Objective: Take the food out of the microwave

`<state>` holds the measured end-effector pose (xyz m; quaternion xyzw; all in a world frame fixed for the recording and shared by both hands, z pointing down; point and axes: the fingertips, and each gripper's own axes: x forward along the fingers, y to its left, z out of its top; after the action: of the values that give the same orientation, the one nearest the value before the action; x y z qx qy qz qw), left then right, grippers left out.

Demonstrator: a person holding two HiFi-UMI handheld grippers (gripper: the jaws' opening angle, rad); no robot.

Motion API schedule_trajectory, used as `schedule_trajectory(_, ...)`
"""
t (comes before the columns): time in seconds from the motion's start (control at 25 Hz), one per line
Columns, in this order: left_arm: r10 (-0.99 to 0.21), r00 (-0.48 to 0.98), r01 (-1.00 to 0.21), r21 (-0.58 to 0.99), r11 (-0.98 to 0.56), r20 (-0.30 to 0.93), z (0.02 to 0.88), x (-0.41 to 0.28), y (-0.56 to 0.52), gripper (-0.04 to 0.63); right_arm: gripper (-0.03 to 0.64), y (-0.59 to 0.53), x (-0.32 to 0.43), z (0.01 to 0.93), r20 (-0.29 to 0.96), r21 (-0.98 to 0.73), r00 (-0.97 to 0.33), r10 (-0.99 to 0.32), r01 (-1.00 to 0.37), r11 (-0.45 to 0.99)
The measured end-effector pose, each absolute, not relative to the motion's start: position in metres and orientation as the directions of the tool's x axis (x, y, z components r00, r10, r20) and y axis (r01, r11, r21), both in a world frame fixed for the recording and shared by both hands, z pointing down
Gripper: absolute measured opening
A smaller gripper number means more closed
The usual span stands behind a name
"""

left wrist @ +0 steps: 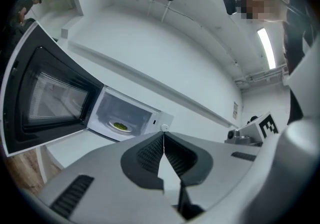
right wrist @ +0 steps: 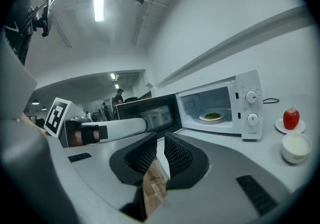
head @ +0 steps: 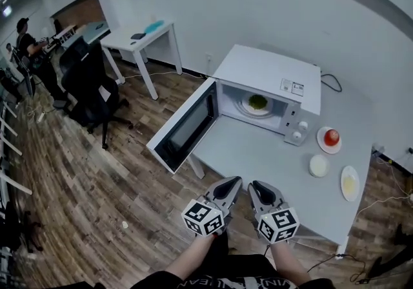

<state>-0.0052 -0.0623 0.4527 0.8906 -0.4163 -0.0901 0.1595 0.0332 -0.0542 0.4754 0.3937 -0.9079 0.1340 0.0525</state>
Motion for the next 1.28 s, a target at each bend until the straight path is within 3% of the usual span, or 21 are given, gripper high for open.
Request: schedule_trajectory(1.28,-0.599,0.8,-0.562,0.383,-0.733,0.027,0.491,-0.015,-0.21,0.011,0.06,-0.211,0.005,0.505,0.248,-0.177,-0.518,-0.819,-0.855,0.487)
